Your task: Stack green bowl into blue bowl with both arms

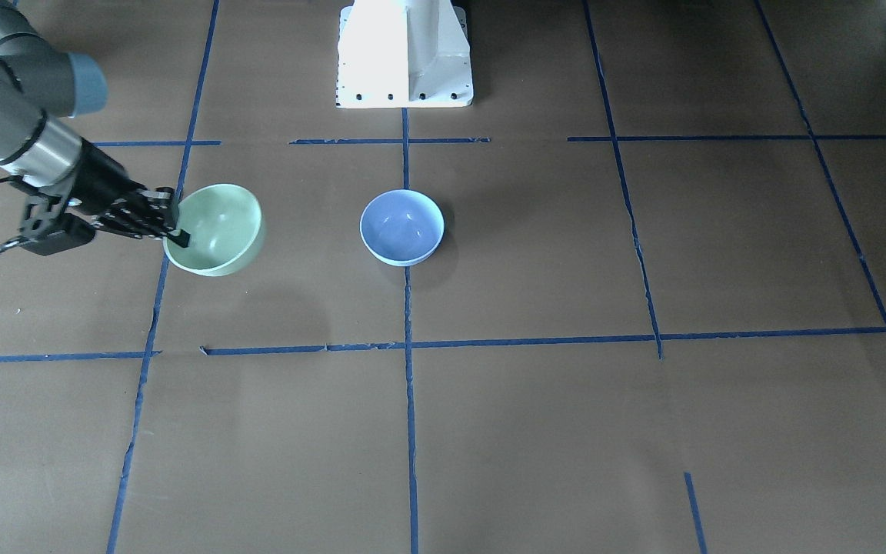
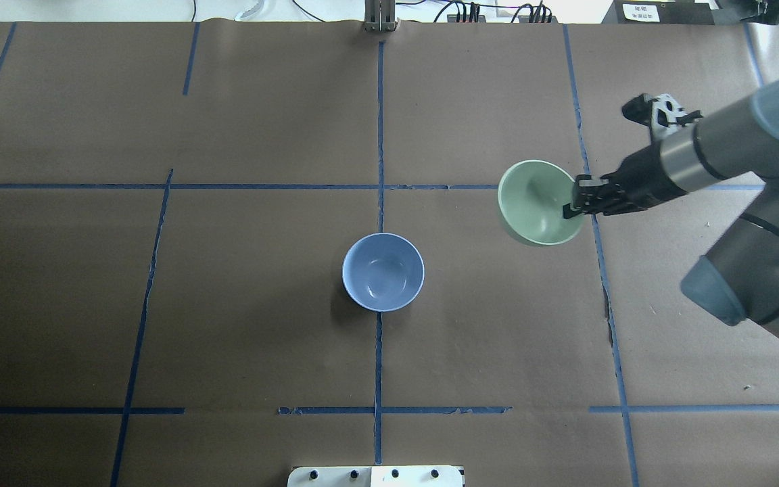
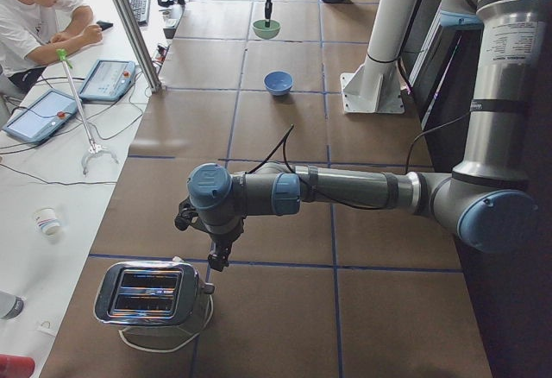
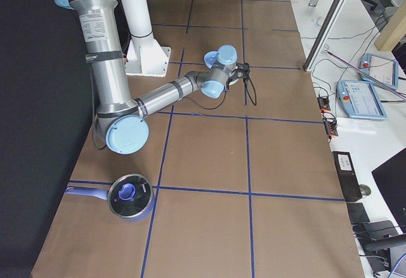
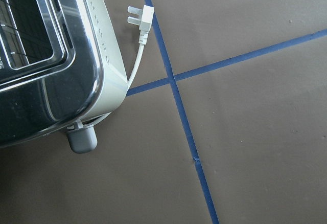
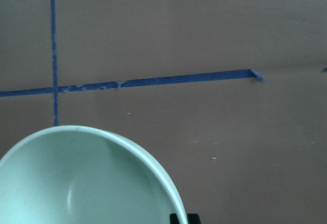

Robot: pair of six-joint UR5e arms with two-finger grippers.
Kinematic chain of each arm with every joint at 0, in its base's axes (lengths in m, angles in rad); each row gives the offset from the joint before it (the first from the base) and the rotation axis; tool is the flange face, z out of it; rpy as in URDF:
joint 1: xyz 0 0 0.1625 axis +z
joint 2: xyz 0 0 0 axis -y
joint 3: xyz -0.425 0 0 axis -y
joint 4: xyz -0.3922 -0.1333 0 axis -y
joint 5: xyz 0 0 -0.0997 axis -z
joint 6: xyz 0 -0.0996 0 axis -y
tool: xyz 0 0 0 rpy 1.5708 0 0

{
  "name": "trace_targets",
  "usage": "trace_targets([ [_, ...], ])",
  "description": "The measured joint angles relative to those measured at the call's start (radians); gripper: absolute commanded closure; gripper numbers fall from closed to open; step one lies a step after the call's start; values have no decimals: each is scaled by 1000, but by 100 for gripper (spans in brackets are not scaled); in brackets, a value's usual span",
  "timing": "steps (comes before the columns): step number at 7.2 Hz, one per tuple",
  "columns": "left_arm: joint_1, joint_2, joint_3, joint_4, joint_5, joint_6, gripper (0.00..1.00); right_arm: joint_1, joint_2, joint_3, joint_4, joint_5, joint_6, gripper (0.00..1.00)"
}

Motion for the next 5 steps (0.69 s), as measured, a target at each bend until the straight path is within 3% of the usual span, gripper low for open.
trace_targets([
  [2,1,-2,0,-1,0,-18,0,-129,205,-2,-228,-115,106,100],
  [5,1,-2,1,-1,0,-23,0,-326,296,-44,-323,-332,185,100],
])
